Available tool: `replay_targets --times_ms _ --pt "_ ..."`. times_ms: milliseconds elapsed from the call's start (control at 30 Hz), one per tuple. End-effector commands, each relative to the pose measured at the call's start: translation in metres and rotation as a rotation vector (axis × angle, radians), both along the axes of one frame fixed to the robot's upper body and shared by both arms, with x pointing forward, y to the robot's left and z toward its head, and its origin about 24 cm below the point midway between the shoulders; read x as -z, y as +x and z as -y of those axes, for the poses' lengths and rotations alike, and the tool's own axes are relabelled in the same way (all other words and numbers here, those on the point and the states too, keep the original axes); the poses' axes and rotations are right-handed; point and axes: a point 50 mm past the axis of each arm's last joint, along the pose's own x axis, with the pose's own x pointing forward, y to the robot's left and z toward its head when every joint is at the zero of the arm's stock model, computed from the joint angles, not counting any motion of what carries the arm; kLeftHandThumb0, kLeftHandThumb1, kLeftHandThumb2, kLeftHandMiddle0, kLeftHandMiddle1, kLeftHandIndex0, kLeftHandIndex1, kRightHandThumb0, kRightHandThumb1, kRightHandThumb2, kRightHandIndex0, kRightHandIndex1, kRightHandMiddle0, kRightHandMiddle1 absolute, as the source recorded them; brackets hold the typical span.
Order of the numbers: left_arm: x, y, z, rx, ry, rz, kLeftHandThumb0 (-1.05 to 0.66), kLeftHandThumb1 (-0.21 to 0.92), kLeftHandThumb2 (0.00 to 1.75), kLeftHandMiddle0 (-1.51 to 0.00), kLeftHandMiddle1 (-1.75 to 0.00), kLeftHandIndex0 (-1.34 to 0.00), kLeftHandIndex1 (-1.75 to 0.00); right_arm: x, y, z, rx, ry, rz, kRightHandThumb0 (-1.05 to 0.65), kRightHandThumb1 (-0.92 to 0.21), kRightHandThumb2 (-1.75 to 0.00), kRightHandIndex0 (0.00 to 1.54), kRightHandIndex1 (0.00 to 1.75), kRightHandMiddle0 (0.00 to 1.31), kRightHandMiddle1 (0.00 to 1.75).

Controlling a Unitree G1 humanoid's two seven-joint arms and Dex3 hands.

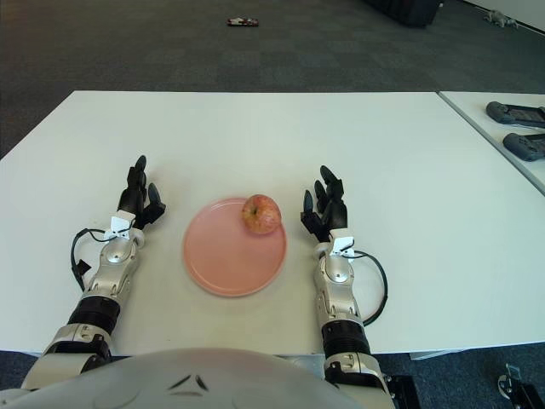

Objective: Put the apple into the plate.

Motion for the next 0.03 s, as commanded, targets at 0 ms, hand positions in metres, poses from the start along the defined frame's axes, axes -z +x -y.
replay_targets --times_ms 0 --pt "0.0134 -0.0083 0.0016 -0.005 -0.004 -0.070 -0.78 0.92 0.99 -0.09 0.00 0.00 -0.24 0.0231 -0.0152 -0.0042 -0.002 0.030 -0.124 -0.59 -0.92 -0.66 0.22 0.01 0.00 0.49"
